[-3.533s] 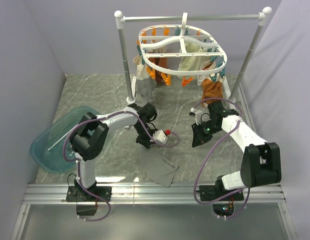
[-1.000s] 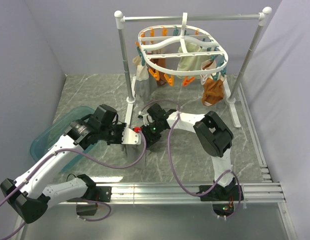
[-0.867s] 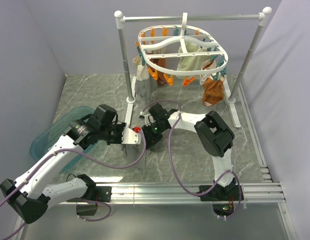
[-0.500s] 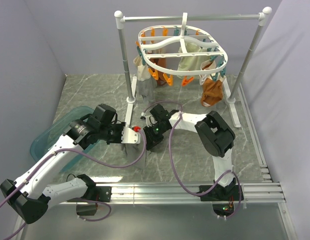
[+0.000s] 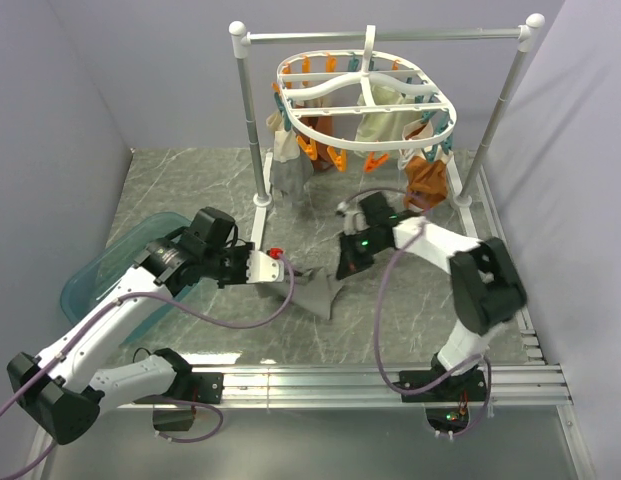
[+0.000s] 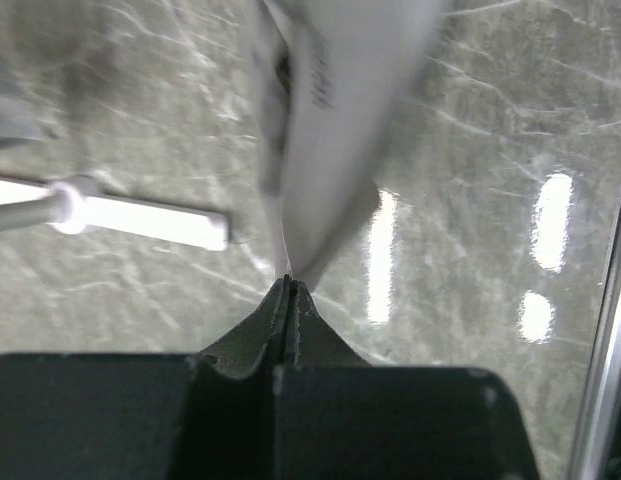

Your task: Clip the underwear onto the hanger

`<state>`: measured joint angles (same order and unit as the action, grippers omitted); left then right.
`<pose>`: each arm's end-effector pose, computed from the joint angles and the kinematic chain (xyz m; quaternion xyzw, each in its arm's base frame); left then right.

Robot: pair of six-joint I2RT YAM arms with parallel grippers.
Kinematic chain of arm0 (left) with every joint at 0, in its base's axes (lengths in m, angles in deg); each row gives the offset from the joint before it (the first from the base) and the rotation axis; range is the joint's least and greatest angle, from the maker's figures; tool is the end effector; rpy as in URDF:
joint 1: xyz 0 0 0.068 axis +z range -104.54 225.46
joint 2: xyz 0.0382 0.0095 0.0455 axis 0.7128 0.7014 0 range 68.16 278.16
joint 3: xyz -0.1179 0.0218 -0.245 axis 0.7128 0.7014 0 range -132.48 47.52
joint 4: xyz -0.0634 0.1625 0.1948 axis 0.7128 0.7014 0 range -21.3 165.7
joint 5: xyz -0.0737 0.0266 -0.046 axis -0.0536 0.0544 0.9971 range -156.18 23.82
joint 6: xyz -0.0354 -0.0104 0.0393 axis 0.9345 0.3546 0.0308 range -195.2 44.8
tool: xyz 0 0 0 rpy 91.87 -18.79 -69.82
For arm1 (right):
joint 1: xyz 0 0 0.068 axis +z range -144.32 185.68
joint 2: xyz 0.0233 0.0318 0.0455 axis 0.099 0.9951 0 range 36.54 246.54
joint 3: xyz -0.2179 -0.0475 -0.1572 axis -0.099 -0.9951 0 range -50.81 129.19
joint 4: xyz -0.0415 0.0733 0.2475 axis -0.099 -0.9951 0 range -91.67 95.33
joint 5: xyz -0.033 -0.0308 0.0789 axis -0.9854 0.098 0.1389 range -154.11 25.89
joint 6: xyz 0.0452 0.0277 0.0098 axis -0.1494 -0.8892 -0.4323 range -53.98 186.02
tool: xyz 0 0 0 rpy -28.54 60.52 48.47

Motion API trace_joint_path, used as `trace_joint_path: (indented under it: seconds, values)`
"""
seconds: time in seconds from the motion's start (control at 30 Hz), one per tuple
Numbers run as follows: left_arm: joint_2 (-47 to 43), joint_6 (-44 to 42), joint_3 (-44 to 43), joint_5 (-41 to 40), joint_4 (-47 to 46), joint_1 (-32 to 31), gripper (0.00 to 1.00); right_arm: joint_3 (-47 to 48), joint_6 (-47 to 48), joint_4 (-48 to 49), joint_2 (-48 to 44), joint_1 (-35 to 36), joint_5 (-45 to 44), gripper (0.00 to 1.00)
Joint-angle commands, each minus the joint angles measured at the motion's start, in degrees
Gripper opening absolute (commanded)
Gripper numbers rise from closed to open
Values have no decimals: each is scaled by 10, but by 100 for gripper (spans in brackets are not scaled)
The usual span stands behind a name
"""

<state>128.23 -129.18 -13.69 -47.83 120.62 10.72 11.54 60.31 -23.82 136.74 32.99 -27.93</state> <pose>0.1582 -0.1232 0.3237 0.6884 0.6275 -0.0928 0.3517 0.2899 0.1734 0.1758 -0.2353 0.9034 0.3456 0.0952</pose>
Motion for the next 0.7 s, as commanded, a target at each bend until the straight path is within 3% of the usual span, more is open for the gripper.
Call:
trace_joint_path:
  seconds: [0.0, 0.17, 0.37, 0.53, 0.67]
  values:
    - [23, 28, 26, 29, -38, 13, 0, -36, 31, -49, -104, -41, -13, 0]
    - [70, 41, 54, 41, -77, 21, 0, -85, 26, -78, -132, -88, -36, 0]
    - [109, 34, 90, 62, -119, 30, 0, -86, 30, -72, -92, -103, -45, 0]
    - [140, 51, 84, 84, -143, 30, 0, -69, 38, -50, -91, -103, -23, 19]
    - [166, 53, 72, 105, -139, 32, 0, -75, 121, -29, -156, -103, 3, 23]
